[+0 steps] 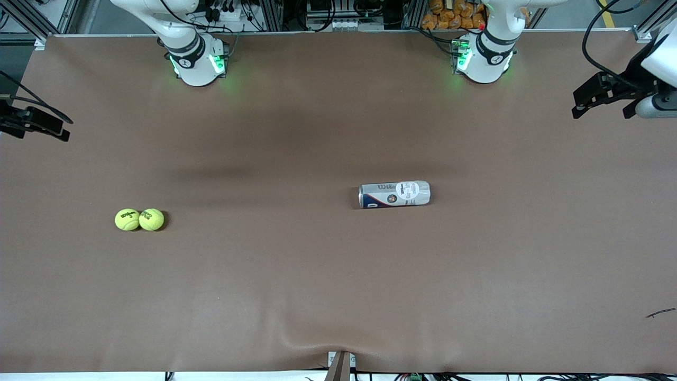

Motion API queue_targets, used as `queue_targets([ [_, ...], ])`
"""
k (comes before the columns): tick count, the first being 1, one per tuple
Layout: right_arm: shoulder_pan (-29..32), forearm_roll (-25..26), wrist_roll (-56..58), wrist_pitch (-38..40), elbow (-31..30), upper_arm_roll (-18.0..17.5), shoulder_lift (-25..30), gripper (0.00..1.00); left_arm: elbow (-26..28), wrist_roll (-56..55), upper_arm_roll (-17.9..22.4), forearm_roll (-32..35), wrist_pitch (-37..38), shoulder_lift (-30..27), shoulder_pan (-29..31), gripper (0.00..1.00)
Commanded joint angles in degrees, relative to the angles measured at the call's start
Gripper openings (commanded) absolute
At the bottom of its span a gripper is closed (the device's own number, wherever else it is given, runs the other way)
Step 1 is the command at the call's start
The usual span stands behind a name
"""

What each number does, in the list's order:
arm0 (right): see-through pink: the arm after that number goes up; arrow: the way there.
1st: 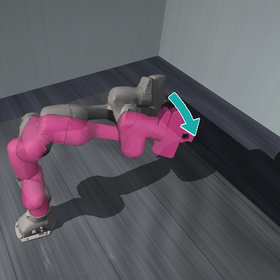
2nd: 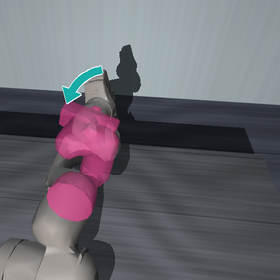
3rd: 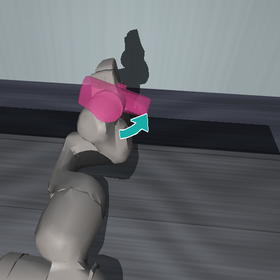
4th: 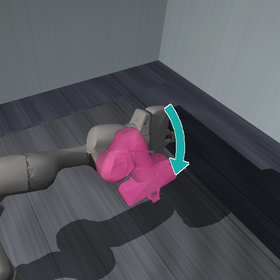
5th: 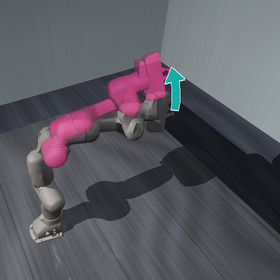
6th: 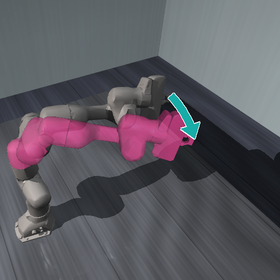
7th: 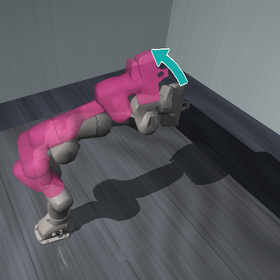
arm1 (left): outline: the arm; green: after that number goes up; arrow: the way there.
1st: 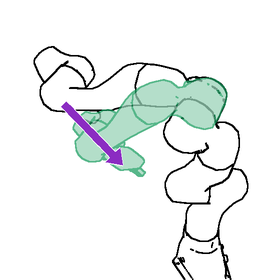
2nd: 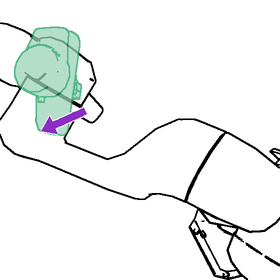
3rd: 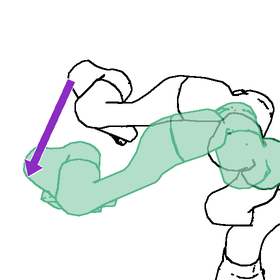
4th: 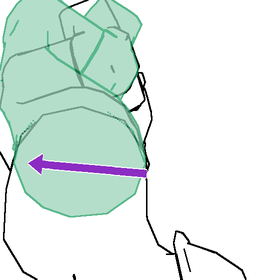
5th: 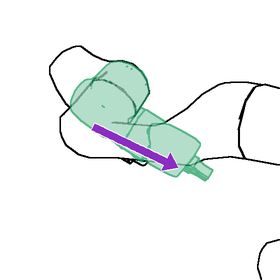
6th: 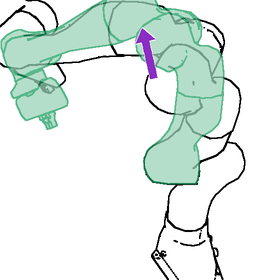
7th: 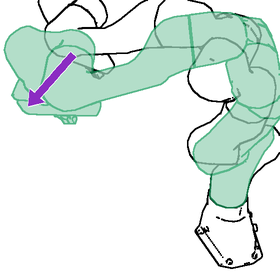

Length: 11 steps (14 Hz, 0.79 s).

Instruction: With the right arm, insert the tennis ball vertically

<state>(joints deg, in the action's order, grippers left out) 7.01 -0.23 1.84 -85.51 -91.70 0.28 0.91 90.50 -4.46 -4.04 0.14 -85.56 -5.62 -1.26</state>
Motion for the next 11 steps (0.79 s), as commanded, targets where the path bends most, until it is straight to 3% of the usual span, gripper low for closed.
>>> queue_targets([
  [1,0.90,0.58,0.27,0.17,0.03,-0.90,0.23,1.00,-1.20,-0.20,-0.35,-0.22,0.92,0.17,0.56,1.00],
  [11,0.72,0.05,-0.08,-0.53,0.38,-1.07,0.32,1.00,-0.68,1.03,-0.09,-0.58,0.92,0.96,0.39,1.00],
])
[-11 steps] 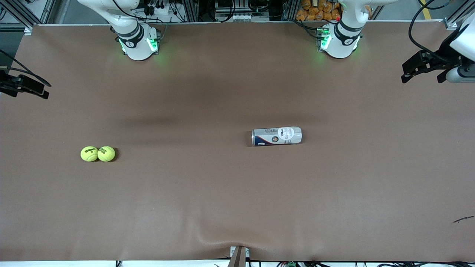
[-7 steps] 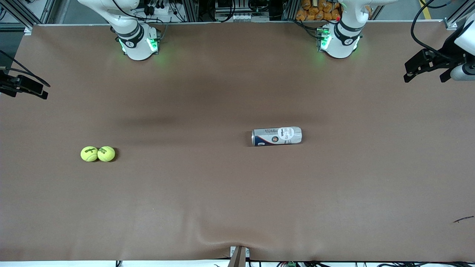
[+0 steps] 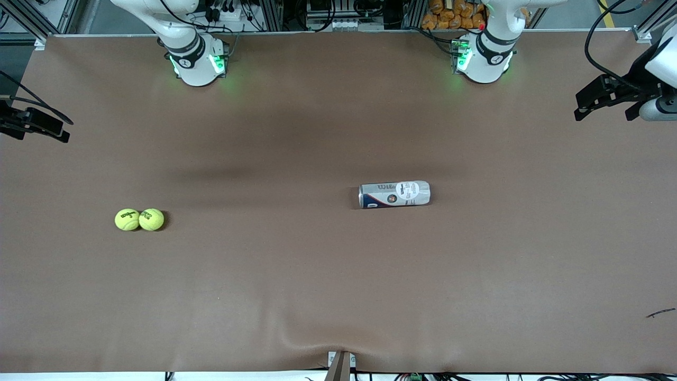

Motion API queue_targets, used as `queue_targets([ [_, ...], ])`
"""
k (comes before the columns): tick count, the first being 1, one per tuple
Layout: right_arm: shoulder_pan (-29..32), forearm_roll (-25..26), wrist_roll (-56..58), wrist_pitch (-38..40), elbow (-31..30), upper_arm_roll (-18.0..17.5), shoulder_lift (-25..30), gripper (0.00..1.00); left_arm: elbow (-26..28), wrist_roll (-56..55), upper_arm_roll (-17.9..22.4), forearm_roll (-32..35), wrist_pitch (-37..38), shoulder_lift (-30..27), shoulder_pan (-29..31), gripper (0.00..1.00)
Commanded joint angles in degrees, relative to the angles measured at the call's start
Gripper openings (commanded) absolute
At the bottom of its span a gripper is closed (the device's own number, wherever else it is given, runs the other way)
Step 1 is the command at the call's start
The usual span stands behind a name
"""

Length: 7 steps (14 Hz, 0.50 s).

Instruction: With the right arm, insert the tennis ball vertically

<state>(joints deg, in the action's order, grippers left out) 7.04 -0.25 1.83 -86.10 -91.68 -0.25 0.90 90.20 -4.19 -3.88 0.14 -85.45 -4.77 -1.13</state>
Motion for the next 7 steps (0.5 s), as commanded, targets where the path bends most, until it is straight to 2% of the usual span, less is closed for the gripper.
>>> queue_targets([
  [1,0.61,0.08,-0.07,-0.04,0.36,-0.55,0.33,1.00,-0.11,0.76,-0.43,-0.58,0.81,0.11,-0.01,1.00],
  [7,0.79,0.08,-0.07,-1.18,0.01,-0.63,-0.81,1.00,-0.28,0.67,-0.95,-0.49,-0.33,0.64,-0.71,1.00],
])
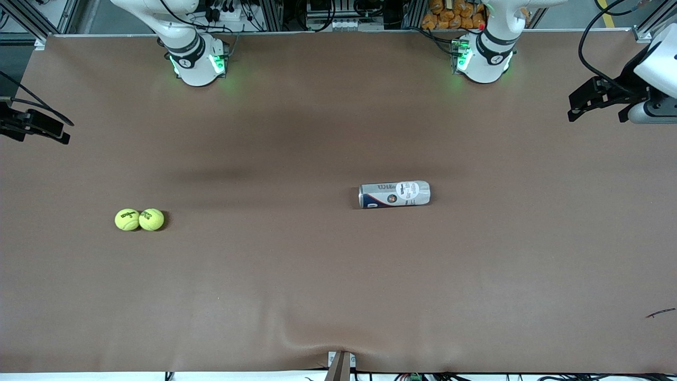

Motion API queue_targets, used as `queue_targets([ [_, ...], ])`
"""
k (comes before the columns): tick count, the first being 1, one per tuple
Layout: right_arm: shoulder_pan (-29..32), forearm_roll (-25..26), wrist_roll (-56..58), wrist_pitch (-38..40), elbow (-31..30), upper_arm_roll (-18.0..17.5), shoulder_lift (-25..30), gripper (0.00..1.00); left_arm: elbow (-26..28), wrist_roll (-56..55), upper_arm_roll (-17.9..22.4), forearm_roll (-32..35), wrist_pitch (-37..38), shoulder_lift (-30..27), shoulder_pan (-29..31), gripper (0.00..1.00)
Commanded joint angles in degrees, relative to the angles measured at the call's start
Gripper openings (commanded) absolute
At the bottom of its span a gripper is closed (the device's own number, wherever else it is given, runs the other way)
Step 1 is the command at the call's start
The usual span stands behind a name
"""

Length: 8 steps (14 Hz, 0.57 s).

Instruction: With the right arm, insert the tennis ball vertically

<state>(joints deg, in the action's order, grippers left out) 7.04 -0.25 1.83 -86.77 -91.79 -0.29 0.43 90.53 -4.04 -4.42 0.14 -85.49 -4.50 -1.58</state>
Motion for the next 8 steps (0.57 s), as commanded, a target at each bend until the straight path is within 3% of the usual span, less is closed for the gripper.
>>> queue_targets([
  [1,0.79,0.08,-0.07,-0.94,0.12,-0.59,-0.51,1.00,-0.53,0.52,-0.67,-0.49,-0.29,0.54,-0.27,1.00],
  [8,0.52,0.08,0.45,-0.95,-0.05,-0.59,-2.45,1.00,-0.53,0.52,-1.11,-0.58,-0.47,1.16,-0.62,1.00],
])
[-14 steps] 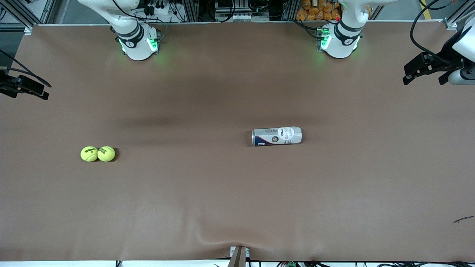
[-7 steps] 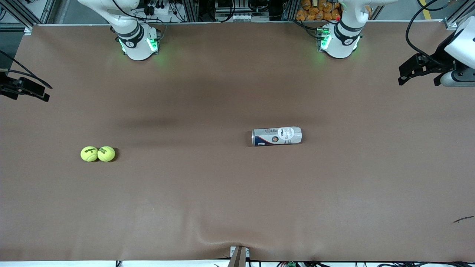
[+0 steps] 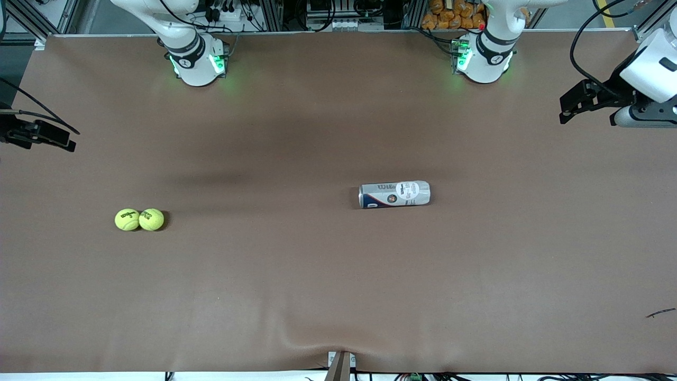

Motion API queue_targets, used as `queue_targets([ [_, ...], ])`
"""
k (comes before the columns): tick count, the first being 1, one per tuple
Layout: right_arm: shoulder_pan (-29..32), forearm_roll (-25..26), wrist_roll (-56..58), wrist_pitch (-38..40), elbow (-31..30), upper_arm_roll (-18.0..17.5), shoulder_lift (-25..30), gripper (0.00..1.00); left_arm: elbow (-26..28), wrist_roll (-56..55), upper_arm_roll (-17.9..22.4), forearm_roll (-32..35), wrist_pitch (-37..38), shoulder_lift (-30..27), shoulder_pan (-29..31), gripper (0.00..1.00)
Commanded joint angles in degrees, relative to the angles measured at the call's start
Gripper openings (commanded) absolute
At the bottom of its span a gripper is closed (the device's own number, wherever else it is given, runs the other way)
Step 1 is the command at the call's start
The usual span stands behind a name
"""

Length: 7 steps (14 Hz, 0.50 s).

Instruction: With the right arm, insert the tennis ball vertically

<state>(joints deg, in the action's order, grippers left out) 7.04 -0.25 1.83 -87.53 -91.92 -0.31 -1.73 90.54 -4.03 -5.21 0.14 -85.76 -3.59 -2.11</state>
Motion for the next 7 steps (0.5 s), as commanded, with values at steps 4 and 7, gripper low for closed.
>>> queue_targets([
  [4,-0.18,0.08,0.63,-0.01,-0.72,-0.57,-0.29,1.00,-0.54,0.43,-3.49,-0.31,-0.19,0.96,-0.09,1.00],
  [7,-1.23,0.08,0.72,-0.01,-1.50,-0.66,-0.20,1.00,-0.36,0.61,-4.55,-0.31,0.42,0.69,0.09,1.00],
])
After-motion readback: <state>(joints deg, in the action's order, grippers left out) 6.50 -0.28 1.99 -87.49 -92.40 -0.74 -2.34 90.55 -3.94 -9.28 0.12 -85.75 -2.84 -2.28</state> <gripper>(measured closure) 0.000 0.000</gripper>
